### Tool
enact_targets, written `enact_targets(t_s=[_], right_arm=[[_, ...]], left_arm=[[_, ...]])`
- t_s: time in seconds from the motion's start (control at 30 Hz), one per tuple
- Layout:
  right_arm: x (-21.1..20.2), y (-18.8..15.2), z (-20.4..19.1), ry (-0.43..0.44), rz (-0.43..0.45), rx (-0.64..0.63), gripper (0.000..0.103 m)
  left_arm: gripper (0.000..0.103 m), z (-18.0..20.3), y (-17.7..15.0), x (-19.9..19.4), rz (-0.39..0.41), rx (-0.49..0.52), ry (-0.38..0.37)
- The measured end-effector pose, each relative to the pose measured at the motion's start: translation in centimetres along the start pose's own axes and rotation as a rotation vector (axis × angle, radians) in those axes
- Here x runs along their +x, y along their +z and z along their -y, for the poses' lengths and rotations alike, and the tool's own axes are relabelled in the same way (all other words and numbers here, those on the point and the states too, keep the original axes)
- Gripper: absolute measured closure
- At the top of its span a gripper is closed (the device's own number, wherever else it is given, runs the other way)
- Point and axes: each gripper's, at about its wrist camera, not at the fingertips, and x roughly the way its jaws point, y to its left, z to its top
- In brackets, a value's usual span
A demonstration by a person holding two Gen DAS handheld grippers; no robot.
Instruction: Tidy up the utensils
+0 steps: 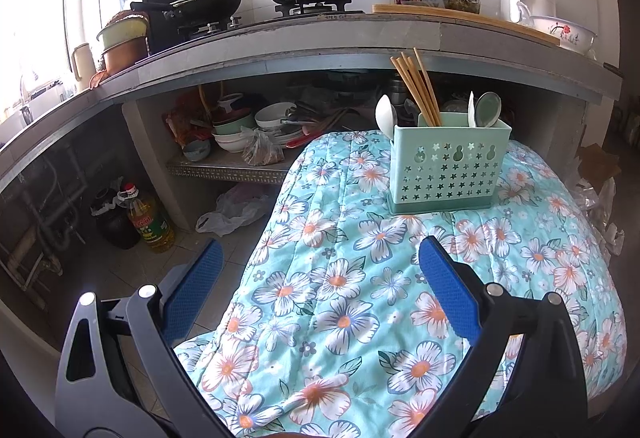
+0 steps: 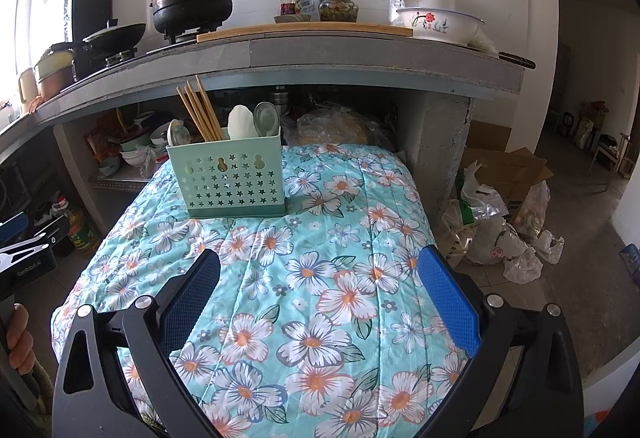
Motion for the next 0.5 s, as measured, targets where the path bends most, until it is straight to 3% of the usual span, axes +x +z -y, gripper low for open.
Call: enact_targets(t_s=[0.5], right_arm=[[0.02,0.08,0.00,0.002,0.001,0.001,0.007]], left_arm=[[0.008,-0.04,0.01,0.07,-0.002,0.002,-0.002]])
